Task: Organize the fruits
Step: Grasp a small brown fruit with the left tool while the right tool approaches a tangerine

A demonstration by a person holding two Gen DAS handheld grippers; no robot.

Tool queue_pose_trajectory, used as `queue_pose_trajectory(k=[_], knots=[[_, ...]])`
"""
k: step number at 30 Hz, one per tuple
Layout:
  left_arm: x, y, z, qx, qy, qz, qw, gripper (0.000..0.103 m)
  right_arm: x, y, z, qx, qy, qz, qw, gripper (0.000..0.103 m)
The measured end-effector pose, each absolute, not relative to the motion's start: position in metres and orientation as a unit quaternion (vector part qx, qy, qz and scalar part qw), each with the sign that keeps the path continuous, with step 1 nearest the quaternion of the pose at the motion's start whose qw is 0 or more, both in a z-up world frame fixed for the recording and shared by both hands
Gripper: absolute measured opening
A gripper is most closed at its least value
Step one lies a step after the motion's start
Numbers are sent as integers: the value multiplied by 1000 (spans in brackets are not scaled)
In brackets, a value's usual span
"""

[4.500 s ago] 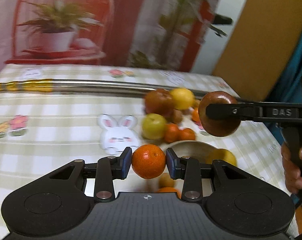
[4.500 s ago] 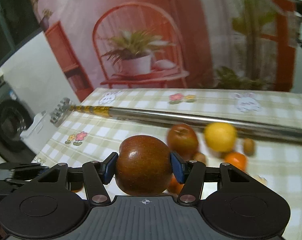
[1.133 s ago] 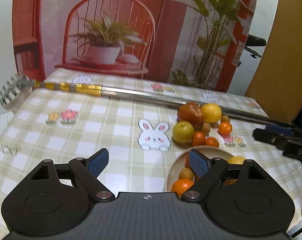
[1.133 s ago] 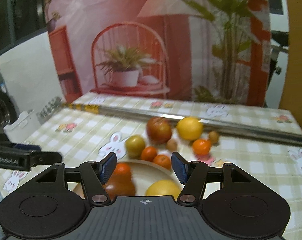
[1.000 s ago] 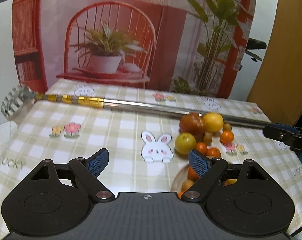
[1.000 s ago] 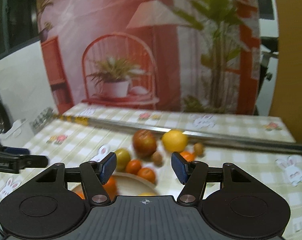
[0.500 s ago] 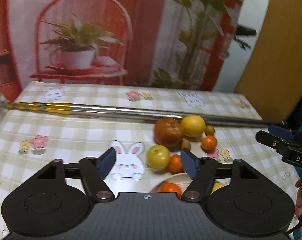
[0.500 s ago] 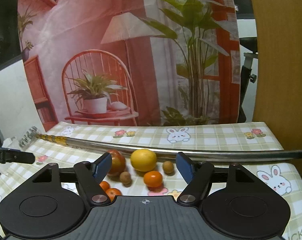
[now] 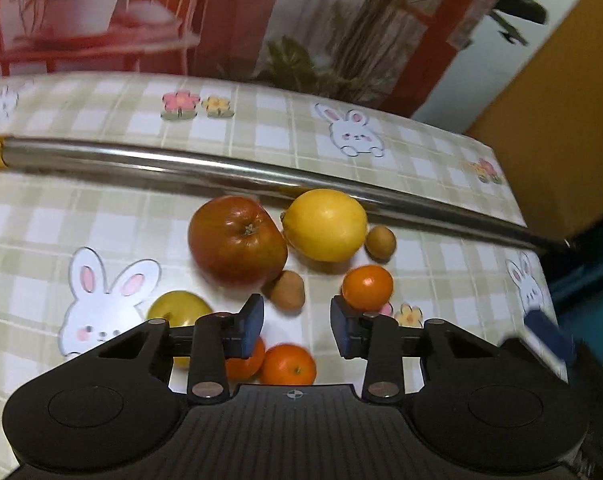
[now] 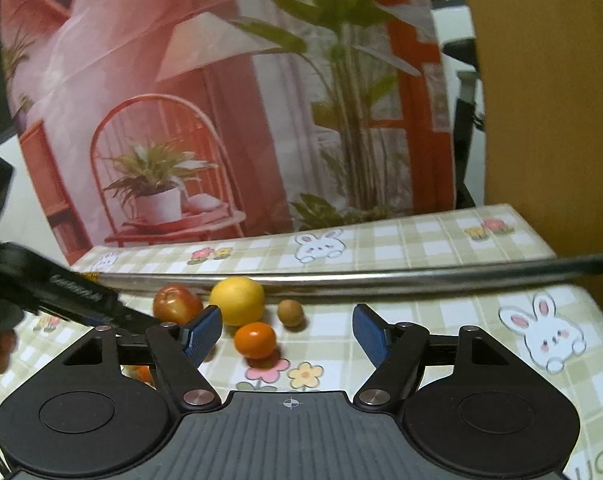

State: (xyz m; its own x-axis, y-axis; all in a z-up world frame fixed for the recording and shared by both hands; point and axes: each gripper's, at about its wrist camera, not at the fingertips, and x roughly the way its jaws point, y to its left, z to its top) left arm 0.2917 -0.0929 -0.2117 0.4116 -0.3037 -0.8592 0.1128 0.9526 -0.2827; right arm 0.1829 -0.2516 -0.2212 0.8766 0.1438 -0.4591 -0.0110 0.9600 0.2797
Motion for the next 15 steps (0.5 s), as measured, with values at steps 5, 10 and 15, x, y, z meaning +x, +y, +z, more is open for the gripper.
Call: queue_pose_trajectory(k=[5,10,15], knots=[[304,-103,-222,-89,531,-97,837,38,184,-264,-234,159,246,41,955,69],[305,-121,-227,-57,527,-76,845,38,184,-269,-239,171,243,43,954,69],[306,-129,-230,-37,517,-64,853,37,184,-272,-241,184,240,46,952,69]])
